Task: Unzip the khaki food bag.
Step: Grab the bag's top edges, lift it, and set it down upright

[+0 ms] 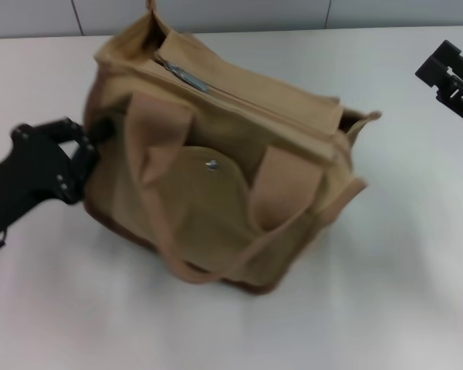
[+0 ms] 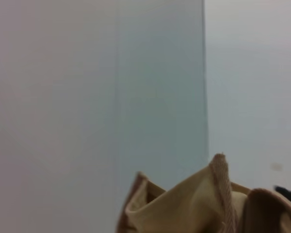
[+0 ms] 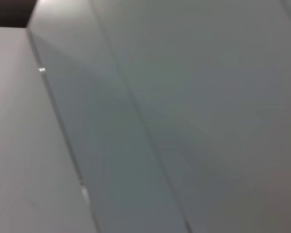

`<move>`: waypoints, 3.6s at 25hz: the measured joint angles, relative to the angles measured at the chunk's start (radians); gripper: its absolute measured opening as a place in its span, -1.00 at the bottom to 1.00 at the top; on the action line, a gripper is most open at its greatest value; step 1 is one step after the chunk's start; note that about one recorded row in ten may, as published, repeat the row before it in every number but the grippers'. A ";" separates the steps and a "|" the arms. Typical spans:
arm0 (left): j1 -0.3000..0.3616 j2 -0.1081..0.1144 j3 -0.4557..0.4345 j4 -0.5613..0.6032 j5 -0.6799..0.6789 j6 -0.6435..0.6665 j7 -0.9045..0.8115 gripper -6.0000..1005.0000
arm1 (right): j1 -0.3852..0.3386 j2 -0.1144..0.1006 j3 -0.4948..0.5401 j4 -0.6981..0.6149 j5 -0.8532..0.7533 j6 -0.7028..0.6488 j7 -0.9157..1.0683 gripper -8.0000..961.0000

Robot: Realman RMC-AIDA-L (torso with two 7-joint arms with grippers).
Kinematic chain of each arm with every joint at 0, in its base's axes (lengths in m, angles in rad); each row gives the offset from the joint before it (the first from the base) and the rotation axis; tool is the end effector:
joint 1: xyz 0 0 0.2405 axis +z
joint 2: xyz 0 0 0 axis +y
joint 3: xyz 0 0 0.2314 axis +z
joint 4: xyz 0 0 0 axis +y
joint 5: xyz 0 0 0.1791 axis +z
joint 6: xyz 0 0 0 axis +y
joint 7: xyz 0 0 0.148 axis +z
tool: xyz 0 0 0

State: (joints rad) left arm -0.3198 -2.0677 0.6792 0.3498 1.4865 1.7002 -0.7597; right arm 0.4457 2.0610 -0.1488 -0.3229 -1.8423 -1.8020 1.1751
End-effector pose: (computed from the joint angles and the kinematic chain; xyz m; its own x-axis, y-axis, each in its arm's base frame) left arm -0.2479 0.2459 0.0252 0.6172 -0.0697 0.7837 0.4543 -0.7817 -0.4273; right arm 0.2390 0.2679 0.0510 0.3273 -0.1442 -0.9338 -0.6561 -0.7459 -0.1148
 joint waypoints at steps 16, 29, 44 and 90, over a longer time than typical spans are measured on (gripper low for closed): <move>-0.085 -0.005 -0.111 -0.064 -0.215 0.092 0.000 -0.85 | 0.059 0.001 -0.001 0.010 0.099 0.097 -0.011 0.61; -0.097 -0.012 0.053 -0.395 -0.198 0.071 0.409 -0.83 | 0.011 0.018 -0.173 0.036 0.093 0.178 -0.421 0.61; -0.131 -0.012 0.054 -0.441 -0.167 0.047 0.416 -0.81 | 0.016 0.031 -0.092 0.679 0.096 0.276 -1.450 0.61; -0.147 -0.012 0.063 -0.462 -0.138 0.064 0.407 -0.74 | 0.123 0.031 -0.008 0.761 -0.012 0.408 -1.356 -0.27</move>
State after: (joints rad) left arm -0.4669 -2.0801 0.7417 -0.1118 1.3484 1.7640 -0.3529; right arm 0.5685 2.0923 -0.1565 0.4380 -1.8538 -1.3940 -0.1809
